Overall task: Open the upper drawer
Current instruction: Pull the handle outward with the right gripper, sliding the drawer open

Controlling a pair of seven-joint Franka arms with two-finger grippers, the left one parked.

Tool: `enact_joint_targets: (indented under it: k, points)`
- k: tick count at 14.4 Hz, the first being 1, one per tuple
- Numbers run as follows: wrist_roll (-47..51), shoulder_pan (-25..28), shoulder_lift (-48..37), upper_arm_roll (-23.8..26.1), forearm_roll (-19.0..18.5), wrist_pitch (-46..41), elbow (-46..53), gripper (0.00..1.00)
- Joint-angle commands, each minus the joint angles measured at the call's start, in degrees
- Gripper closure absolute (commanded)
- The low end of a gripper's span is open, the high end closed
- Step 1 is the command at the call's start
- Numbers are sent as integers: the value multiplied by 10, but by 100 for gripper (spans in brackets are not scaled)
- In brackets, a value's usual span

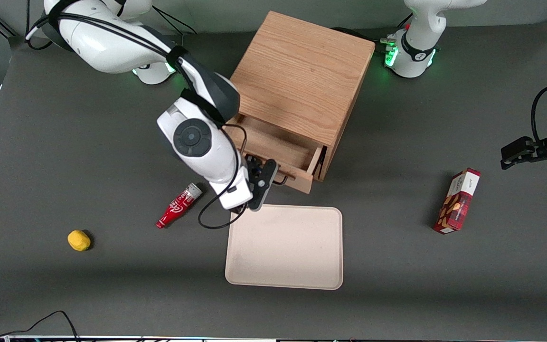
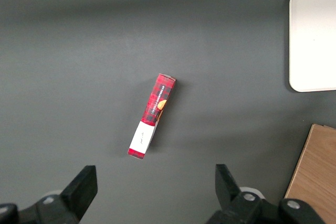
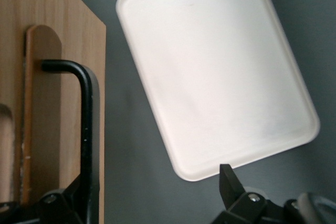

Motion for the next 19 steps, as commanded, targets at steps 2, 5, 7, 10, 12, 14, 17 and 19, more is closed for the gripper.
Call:
enact_joint_targets:
  k: [2,5,7,10,12,14,17,19]
  points:
    - [-24,6,25,-35,-25,31,32,0]
    - [-40,3,30,-53,-25,41,51,0]
    - [-43,3,32,-67,-25,41,64,0]
    - [-43,3,37,-84,-25,59,70,0]
    - [-43,2,41,-88,-25,63,77,0]
    - [-43,-1,44,-89,-25,64,86,0]
    - [-40,-4,45,-89,-25,67,93,0]
    - [-33,-4,43,-88,-21,66,93,0]
